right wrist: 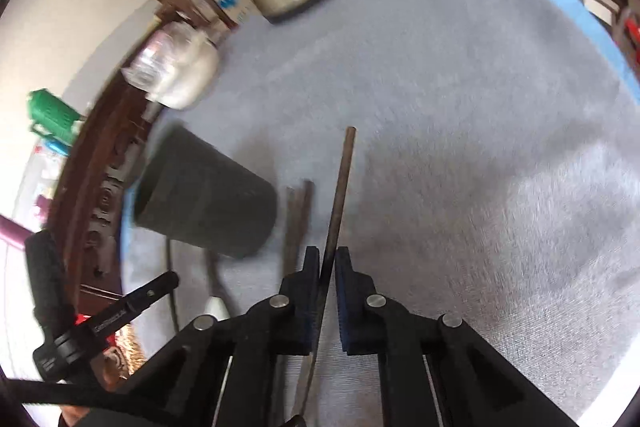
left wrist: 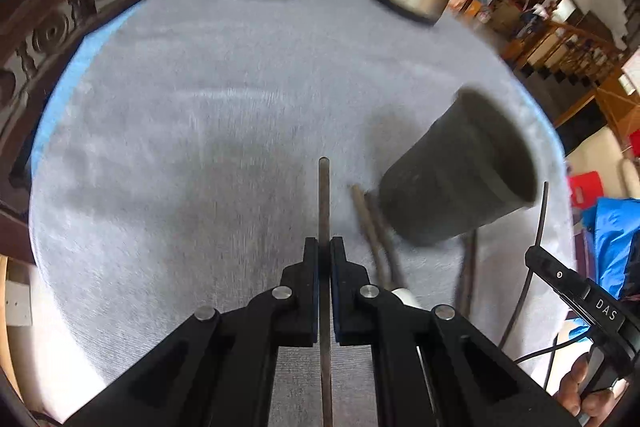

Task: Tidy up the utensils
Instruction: 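Lift the chopstick with the right tool toward the grey cup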

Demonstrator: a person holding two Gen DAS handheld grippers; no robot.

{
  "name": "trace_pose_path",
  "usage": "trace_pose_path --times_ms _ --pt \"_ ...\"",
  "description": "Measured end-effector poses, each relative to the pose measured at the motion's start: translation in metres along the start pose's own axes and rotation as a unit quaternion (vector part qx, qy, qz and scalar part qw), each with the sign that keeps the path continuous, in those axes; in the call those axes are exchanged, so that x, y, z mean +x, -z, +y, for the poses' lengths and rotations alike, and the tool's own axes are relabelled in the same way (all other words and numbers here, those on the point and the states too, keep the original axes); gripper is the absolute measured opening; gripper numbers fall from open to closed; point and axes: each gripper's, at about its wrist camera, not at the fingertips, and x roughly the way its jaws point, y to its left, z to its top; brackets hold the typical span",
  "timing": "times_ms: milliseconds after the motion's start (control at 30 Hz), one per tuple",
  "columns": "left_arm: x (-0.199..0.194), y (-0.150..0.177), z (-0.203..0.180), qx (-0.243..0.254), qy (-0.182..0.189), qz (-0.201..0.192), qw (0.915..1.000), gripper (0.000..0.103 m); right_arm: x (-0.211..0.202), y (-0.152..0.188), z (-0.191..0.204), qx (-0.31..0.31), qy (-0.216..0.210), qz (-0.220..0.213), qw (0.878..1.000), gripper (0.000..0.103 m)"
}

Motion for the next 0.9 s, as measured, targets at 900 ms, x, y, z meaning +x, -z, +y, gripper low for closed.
trace_pose_path --times_ms 900 --pt "-0.134 0.0 -0.025 0.038 0.036 -0.204 0.9776 0.005 0.071 -0.045 -0.012 0.046 0.037 0.089 0.994 0.03"
